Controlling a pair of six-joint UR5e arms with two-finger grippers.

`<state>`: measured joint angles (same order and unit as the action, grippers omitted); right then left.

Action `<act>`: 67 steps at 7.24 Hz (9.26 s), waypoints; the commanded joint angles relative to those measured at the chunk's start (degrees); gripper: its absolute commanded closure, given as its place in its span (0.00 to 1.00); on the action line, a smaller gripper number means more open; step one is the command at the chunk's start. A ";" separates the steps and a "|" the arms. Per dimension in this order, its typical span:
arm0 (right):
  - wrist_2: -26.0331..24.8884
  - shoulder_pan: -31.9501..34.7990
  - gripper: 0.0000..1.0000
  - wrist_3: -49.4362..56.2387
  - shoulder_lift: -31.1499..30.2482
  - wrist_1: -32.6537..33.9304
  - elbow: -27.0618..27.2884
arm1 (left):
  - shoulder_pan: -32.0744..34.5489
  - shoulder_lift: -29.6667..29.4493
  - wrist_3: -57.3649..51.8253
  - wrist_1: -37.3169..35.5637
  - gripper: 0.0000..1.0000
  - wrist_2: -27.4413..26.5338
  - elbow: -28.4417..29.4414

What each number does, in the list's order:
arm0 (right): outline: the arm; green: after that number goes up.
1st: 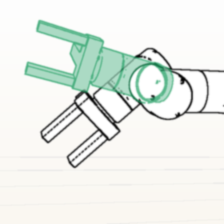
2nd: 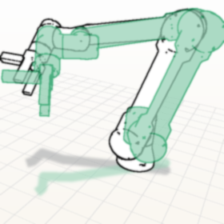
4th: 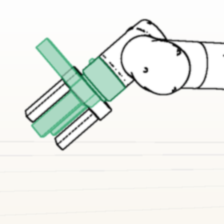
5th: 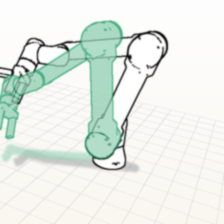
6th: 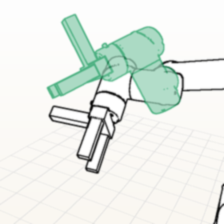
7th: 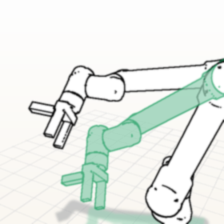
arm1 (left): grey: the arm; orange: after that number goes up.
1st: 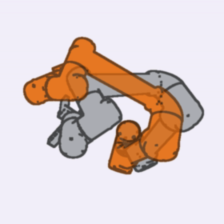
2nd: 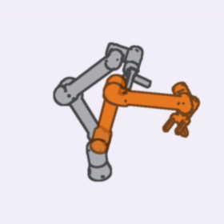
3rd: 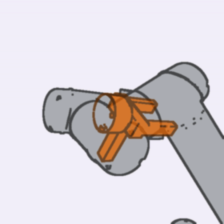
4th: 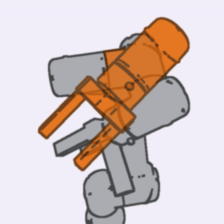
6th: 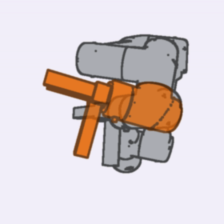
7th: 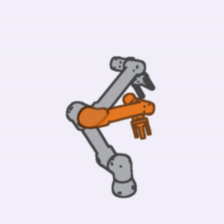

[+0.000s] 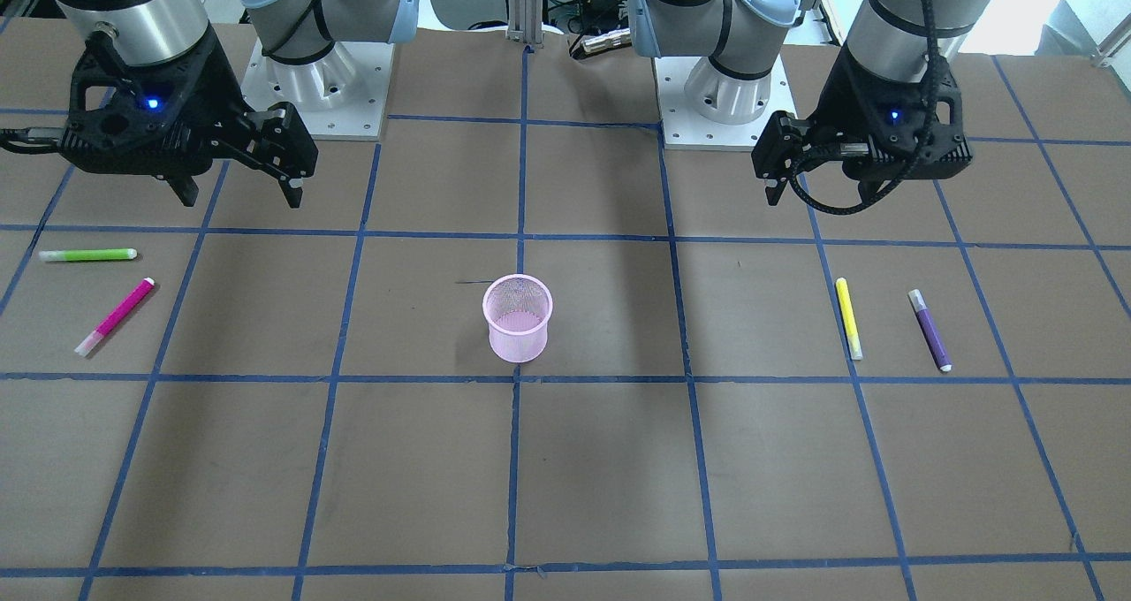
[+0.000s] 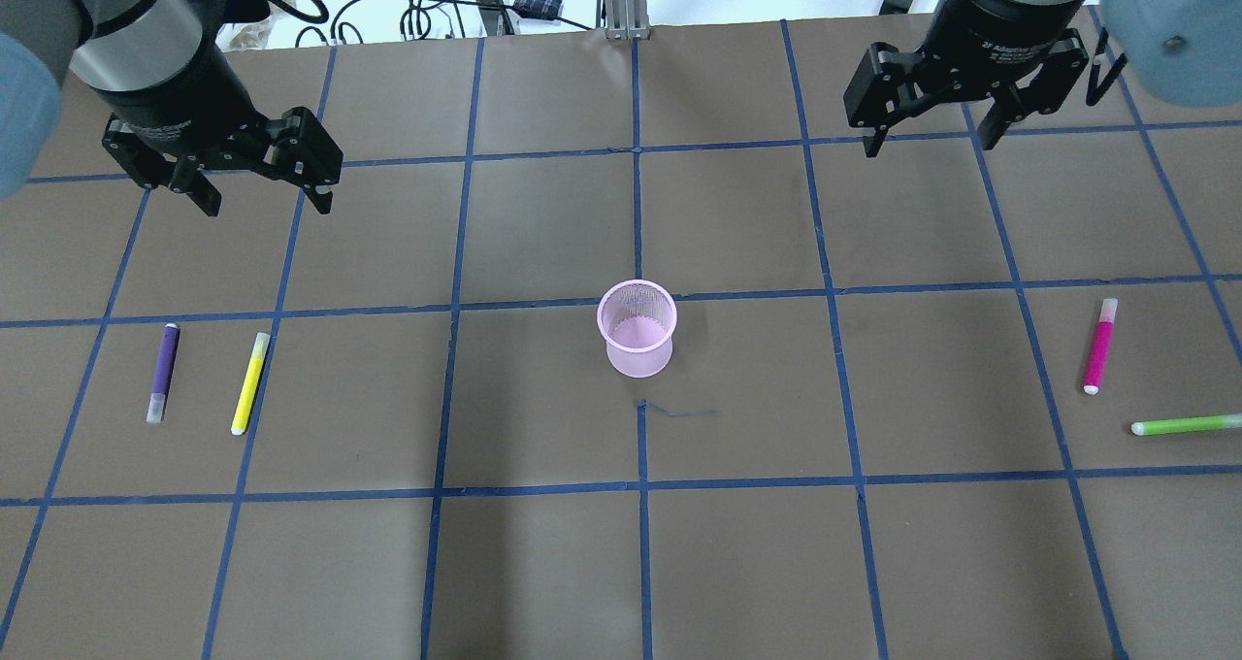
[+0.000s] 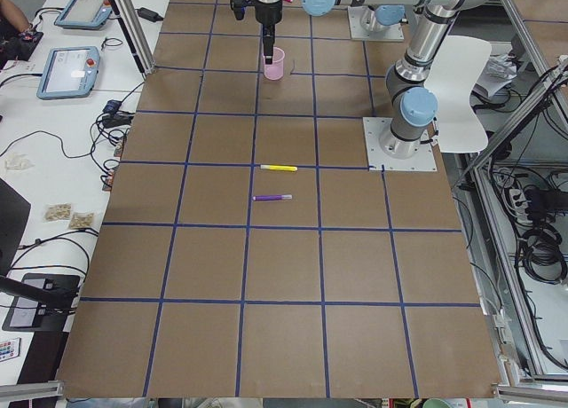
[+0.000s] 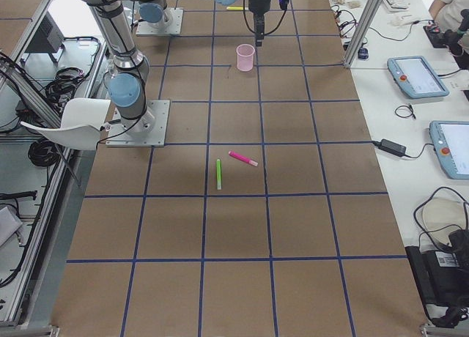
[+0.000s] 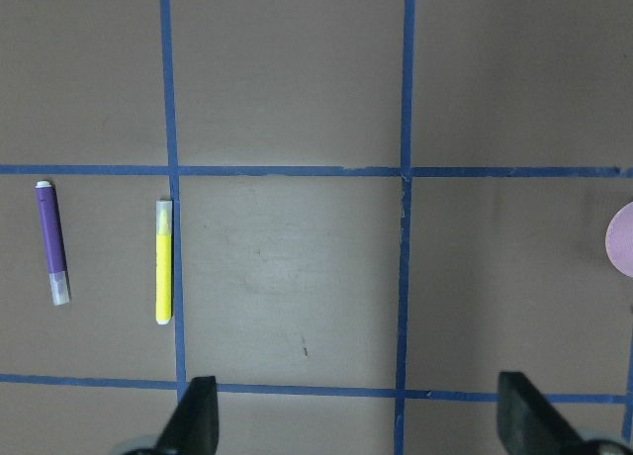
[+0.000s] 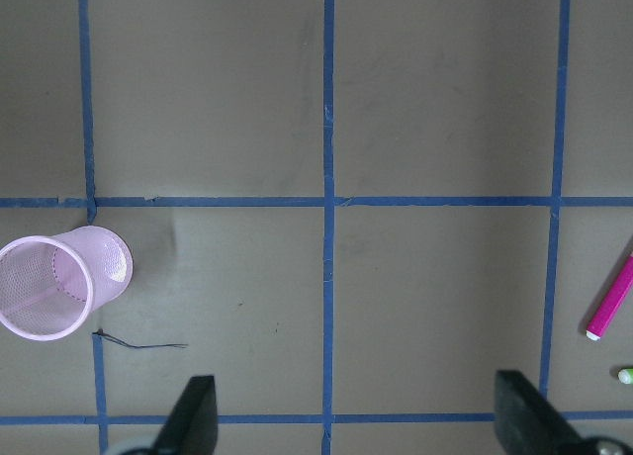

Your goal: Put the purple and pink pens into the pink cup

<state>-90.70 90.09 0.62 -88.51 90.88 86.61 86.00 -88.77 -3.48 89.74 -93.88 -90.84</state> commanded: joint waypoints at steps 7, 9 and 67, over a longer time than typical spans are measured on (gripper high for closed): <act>-0.53 -1.66 0.00 -0.09 1.14 0.44 1.89 | -0.21 0.18 -0.12 0.18 0.00 -0.25 0.05; -0.35 -8.92 0.00 0.09 1.14 0.35 6.17 | -0.21 0.26 -0.12 0.35 0.00 -0.17 0.05; 50.80 10.02 1.00 -61.97 18.54 9.31 14.72 | -19.46 -10.55 -9.09 -35.42 1.00 0.54 -13.05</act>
<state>-39.95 100.17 -61.97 -70.04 100.00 100.17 66.39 -99.54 -12.55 54.34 -93.50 -103.93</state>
